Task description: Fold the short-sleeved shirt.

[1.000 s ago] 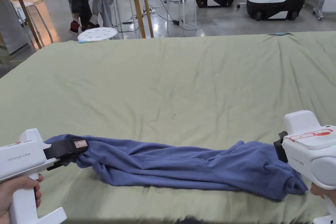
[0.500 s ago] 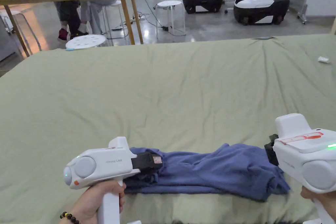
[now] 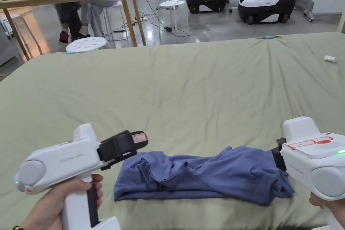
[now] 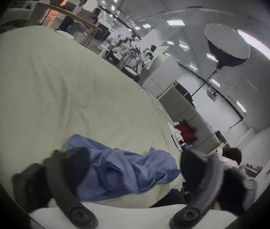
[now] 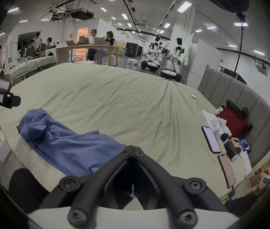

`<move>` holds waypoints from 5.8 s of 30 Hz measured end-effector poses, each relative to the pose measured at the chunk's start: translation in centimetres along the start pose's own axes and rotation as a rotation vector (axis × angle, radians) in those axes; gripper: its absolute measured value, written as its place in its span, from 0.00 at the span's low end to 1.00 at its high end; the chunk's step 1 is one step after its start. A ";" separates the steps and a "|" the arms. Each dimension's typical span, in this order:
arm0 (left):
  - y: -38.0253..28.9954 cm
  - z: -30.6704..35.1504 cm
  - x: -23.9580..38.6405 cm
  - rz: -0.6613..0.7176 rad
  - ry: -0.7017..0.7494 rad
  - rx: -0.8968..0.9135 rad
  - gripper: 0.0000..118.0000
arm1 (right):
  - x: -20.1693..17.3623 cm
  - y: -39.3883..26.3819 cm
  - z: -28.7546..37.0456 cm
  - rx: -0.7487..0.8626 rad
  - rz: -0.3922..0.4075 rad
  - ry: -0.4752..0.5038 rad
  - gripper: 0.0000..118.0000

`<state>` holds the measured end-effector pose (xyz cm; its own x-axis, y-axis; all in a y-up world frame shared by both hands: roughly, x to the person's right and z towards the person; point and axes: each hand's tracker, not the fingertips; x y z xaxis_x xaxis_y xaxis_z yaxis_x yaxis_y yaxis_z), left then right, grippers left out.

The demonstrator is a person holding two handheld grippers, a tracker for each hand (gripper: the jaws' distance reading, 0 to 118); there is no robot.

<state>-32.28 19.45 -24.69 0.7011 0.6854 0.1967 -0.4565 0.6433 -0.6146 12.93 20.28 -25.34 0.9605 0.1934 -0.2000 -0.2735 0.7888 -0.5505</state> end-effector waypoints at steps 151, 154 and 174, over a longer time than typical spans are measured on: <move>-6.2 -8.6 4.8 -0.202 0.110 -0.110 0.00 | -0.4 -0.9 -1.5 -0.026 -0.023 0.034 0.00; -7.0 -10.3 6.2 -0.205 0.061 -0.139 0.00 | -0.5 -1.0 -1.1 -0.025 -0.020 0.041 0.00; -9.3 -14.7 9.5 -0.207 -0.022 -0.215 0.00 | 1.1 -1.9 -0.6 -0.049 -0.047 0.032 0.00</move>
<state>-13.29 14.93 -28.35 0.7541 0.5557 0.3500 -0.1764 0.6847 -0.7071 14.45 18.66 -25.03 0.9704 0.1379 -0.1984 -0.2314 0.7669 -0.5986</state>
